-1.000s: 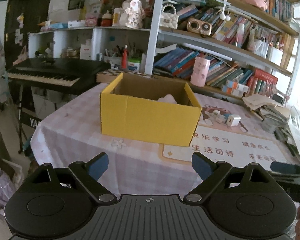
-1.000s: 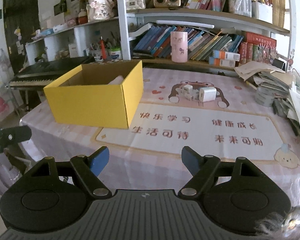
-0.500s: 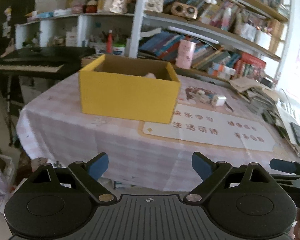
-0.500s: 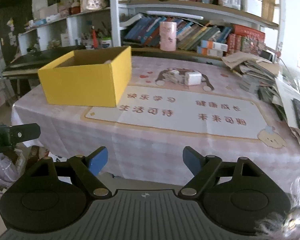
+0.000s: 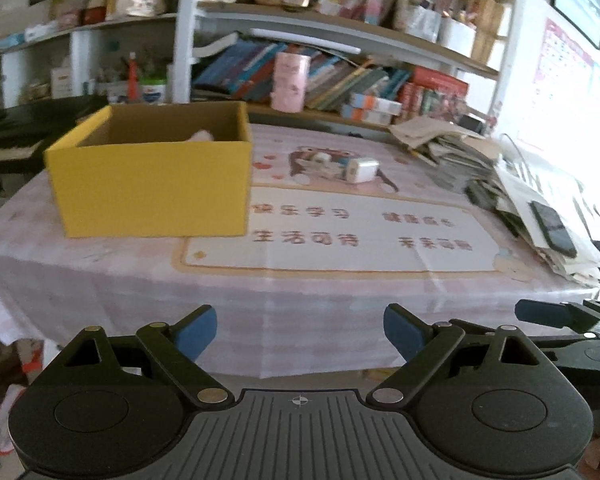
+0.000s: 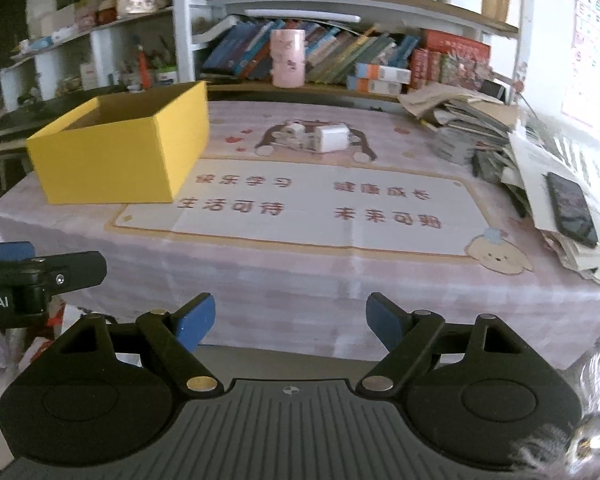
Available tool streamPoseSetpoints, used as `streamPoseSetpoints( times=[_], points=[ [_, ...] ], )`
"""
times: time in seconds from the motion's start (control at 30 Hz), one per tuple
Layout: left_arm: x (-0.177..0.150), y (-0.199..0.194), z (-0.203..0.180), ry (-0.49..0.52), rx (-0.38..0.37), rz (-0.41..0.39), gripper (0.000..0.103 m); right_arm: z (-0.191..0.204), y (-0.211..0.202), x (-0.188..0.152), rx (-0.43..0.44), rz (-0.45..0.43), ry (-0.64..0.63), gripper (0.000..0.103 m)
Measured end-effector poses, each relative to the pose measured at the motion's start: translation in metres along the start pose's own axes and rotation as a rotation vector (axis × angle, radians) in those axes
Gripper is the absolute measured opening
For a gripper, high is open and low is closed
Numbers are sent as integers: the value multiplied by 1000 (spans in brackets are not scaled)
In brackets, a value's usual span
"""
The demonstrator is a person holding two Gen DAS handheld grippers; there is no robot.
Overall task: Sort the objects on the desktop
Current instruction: 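Move both tools away from the box toward the charger and small box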
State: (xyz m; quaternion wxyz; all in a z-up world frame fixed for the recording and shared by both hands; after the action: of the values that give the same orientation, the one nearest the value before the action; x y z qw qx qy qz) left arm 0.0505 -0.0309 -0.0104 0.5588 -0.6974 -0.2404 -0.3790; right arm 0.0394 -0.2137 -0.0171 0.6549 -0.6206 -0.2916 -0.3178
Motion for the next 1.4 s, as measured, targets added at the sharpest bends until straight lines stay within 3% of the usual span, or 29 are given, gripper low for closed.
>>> streamPoseSetpoints(
  times=[0.67, 1.2, 1.4],
  points=[
    [24, 55, -46, 65, -64, 46, 93, -53, 34, 20, -40, 37, 47, 81],
    [67, 116, -72, 51, -55, 53, 93, -96, 87, 66, -22, 48, 40, 81],
    [90, 141, -79, 35, -5, 33, 93, -113, 114, 94, 13, 44, 26, 81]
  ],
)
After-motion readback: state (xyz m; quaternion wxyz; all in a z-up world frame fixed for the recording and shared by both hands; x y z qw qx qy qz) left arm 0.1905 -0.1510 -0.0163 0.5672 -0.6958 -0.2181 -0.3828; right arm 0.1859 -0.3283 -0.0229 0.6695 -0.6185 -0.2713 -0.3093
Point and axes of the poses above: each gripper's, at about its wrist camera, not at the fingertips, and y roughly the way its jaws point, z to its left, x to its top, the point moved 4 cm from there along y, roughly the way its jaws point, and after that the axes turned 4 degrees about y, right-handed, at the moved point
